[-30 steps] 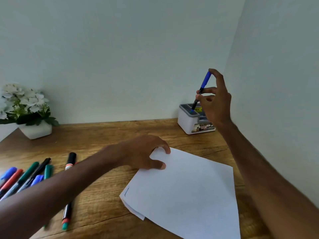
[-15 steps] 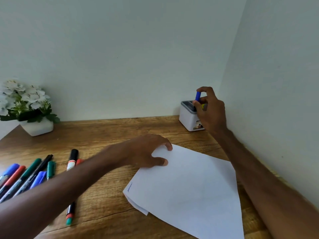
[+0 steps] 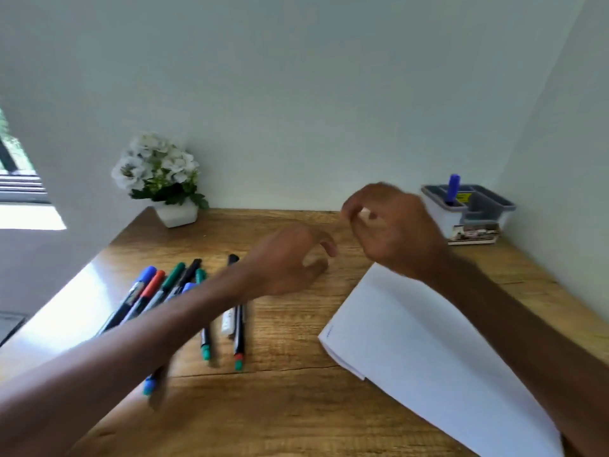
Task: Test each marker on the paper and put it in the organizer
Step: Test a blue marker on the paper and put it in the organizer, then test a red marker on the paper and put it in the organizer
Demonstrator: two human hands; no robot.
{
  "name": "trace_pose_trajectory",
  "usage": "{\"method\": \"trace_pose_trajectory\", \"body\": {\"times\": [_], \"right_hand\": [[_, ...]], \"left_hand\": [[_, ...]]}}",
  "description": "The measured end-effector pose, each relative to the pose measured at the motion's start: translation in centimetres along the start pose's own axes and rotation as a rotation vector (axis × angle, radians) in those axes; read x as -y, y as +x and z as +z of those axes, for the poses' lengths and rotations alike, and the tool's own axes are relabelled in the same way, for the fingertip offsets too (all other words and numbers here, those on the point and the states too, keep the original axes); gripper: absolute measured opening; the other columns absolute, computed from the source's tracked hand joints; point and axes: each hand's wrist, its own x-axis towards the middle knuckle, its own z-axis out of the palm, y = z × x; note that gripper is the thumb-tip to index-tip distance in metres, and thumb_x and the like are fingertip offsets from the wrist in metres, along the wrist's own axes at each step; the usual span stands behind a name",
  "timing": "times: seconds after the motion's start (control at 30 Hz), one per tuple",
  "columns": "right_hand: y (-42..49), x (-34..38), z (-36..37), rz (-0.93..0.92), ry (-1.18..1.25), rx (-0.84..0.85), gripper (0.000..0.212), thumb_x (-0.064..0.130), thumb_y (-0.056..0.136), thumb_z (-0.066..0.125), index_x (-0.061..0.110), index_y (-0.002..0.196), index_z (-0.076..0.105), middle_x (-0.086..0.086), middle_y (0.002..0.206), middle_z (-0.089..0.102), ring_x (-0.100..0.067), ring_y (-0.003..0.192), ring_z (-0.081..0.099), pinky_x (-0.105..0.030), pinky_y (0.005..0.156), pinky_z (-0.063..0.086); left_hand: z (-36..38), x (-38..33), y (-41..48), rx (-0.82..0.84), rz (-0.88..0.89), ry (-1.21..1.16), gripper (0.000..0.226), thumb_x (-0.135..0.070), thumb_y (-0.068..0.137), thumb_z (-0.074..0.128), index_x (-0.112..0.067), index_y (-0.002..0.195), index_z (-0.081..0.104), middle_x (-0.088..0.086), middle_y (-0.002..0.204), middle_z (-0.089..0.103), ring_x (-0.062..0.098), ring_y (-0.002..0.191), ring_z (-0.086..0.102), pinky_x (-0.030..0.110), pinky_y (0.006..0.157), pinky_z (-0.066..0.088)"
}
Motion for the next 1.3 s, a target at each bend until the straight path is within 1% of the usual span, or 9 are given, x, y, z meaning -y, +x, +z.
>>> {"method": "trace_pose_trajectory", "body": {"times": [0.23, 0.37, 0.57, 0.67, 0.8, 0.93, 1.0, 1.1, 1.3], "right_hand": [[-1.7, 4.8, 4.5, -0.207, 0.185, 0.478, 0.025, 0.008, 0.093, 0.065, 0.015, 0.116, 0.073, -0.003, 0.113, 0.073, -0.019, 0.1, 0.068, -0.04, 0.082, 0.056], [-2.0, 6.7, 5.6, -0.276, 0.262, 0.543, 0.037, 0.01, 0.103, 0.058, 0.013, 0.139, 0.059, -0.01, 0.134, 0.062, -0.016, 0.121, 0.055, -0.015, 0.101, 0.038], [-2.6, 7.8, 6.3, -0.285, 0.265, 0.594, 0.039, 0.019, 0.109, 0.042, 0.019, 0.146, 0.052, -0.008, 0.147, 0.054, -0.02, 0.131, 0.054, -0.038, 0.102, 0.05], [-2.5, 8.1, 6.6, -0.289, 0.247, 0.576, 0.038, 0.015, 0.107, 0.048, 0.023, 0.143, 0.056, -0.008, 0.145, 0.053, -0.018, 0.125, 0.057, -0.035, 0.092, 0.054], [-2.6, 8.4, 6.6, -0.285, 0.229, 0.553, 0.033, 0.011, 0.104, 0.054, 0.023, 0.134, 0.063, -0.013, 0.139, 0.056, -0.023, 0.112, 0.063, -0.036, 0.081, 0.057], [-2.7, 7.8, 6.6, -0.212, 0.196, 0.56, 0.031, 0.019, 0.103, 0.049, 0.023, 0.129, 0.064, -0.007, 0.121, 0.059, -0.02, 0.103, 0.06, -0.041, 0.078, 0.055], [-2.7, 7.7, 6.4, -0.113, 0.209, 0.549, 0.032, 0.028, 0.103, 0.045, 0.022, 0.124, 0.068, -0.004, 0.113, 0.062, -0.018, 0.099, 0.06, -0.041, 0.08, 0.053], [-2.2, 7.6, 6.1, 0.041, 0.254, 0.496, 0.031, 0.041, 0.098, 0.055, 0.023, 0.109, 0.077, 0.001, 0.099, 0.07, -0.012, 0.088, 0.063, -0.038, 0.076, 0.054], [-1.9, 7.1, 6.5, 0.385, 0.476, 0.291, 0.012, 0.015, 0.083, 0.082, 0.02, 0.094, 0.082, 0.007, 0.082, 0.078, -0.008, 0.072, 0.072, -0.024, 0.067, 0.059]], "left_hand": [[-1.6, 5.8, -0.9, -0.153, -0.152, -0.037, 0.018, -0.024, 0.099, 0.057, -0.028, 0.107, 0.072, -0.01, 0.111, 0.072, 0.009, 0.102, 0.065, 0.031, 0.085, 0.05], [-2.2, 6.9, -1.9, -0.097, -0.11, 0.027, 0.021, -0.023, 0.101, 0.055, -0.019, 0.111, 0.073, -0.002, 0.113, 0.074, 0.014, 0.105, 0.067, 0.035, 0.09, 0.053], [-3.9, 9.0, -3.1, -0.142, -0.105, 0.007, 0.02, -0.024, 0.102, 0.057, -0.019, 0.113, 0.073, -0.005, 0.112, 0.073, 0.0, 0.091, 0.059, 0.017, 0.079, 0.042], [-3.9, 9.6, -3.5, -0.171, -0.139, -0.024, 0.018, -0.022, 0.101, 0.059, -0.017, 0.112, 0.073, -0.008, 0.108, 0.072, -0.011, 0.087, 0.057, 0.01, 0.077, 0.043], [-3.7, 9.5, -3.6, -0.148, -0.142, -0.016, 0.017, -0.024, 0.1, 0.061, -0.018, 0.11, 0.074, -0.006, 0.11, 0.075, 0.002, 0.094, 0.064, 0.021, 0.085, 0.048], [-3.8, 9.4, -4.0, -0.146, -0.163, 0.007, 0.016, -0.022, 0.098, 0.063, -0.018, 0.108, 0.075, -0.005, 0.109, 0.075, 0.002, 0.095, 0.064, 0.008, 0.077, 0.038], [-3.8, 9.4, -4.2, -0.15, -0.178, 0.001, 0.015, -0.02, 0.098, 0.063, -0.018, 0.107, 0.075, -0.005, 0.11, 0.075, 0.003, 0.096, 0.065, 0.009, 0.08, 0.042], [-3.6, 8.7, -4.1, -0.168, -0.178, 0.009, 0.016, -0.02, 0.097, 0.062, -0.019, 0.106, 0.075, -0.004, 0.11, 0.075, 0.006, 0.099, 0.067, 0.033, 0.092, 0.056], [-3.0, 4.6, -3.7, -0.347, -0.14, -0.041, 0.018, -0.024, 0.094, 0.064, -0.025, 0.11, 0.072, -0.013, 0.105, 0.072, 0.001, 0.099, 0.063, 0.035, 0.09, 0.056]]}}
